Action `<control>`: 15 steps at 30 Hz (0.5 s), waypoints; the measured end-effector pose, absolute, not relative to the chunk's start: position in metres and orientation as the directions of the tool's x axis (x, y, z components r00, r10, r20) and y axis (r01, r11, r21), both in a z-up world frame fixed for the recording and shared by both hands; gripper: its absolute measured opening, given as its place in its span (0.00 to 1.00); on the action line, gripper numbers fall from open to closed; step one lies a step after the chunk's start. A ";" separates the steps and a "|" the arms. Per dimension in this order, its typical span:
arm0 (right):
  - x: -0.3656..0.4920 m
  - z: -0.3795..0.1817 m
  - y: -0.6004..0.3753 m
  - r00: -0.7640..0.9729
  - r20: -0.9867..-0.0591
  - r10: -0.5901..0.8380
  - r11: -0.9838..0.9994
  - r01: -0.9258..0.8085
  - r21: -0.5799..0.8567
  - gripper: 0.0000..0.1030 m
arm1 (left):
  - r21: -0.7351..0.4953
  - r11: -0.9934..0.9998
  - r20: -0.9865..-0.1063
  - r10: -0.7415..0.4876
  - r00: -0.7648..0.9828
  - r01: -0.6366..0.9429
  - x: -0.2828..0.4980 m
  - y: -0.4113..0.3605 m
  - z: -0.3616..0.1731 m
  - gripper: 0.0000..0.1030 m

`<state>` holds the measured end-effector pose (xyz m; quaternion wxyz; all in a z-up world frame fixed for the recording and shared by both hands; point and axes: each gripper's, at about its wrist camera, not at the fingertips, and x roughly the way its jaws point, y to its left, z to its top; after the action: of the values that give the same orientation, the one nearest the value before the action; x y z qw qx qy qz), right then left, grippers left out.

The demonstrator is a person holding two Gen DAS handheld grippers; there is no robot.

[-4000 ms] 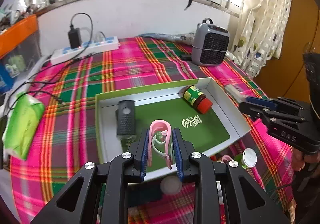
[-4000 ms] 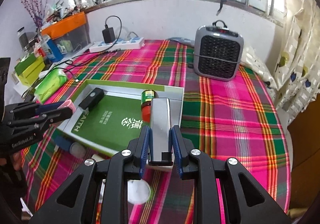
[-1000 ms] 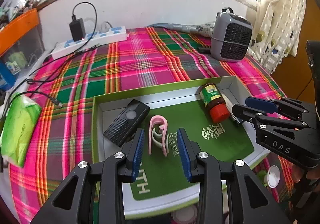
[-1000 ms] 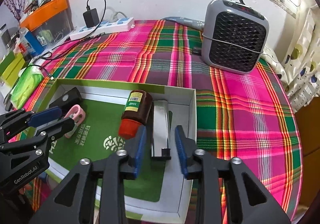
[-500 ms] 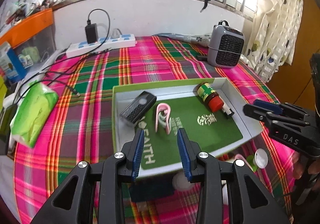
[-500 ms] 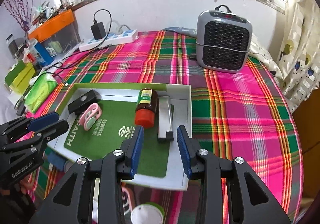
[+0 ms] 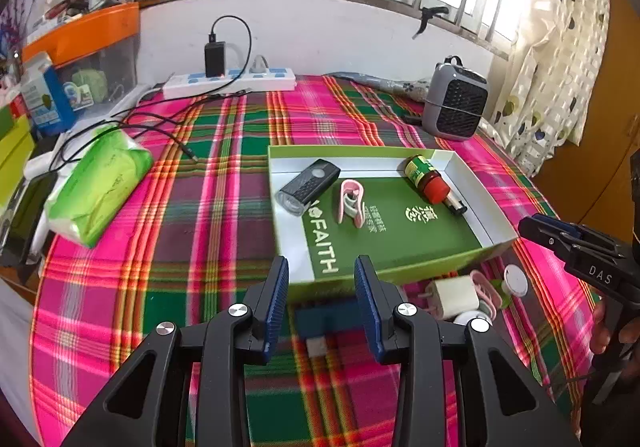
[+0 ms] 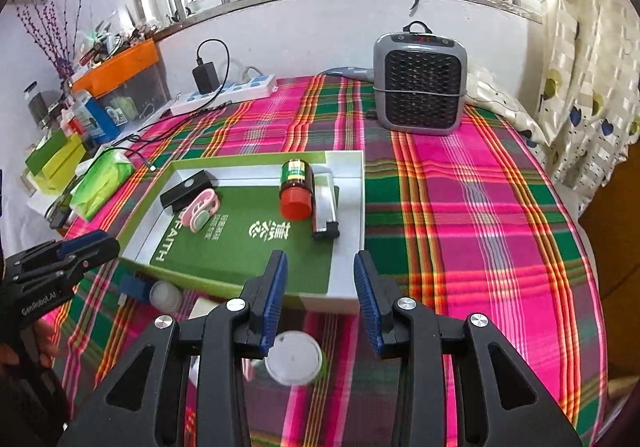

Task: Organize rigid objects
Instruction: 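Withdraw the left gripper toward the blue USB stick while the right gripper moves to the green lidded container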

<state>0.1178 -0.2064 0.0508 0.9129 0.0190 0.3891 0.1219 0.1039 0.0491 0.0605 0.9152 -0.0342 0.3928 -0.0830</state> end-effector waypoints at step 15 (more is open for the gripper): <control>0.079 0.039 -0.221 0.678 -0.674 0.293 0.956 -0.211 0.203 0.42 | -0.221 0.966 -0.743 -0.257 0.617 0.137 0.090 0.058 0.031 0.32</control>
<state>0.0789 -0.2208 0.0388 0.9144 0.0545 0.3766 0.1377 0.0901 0.0579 0.0309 0.8964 -0.0711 0.4234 -0.1100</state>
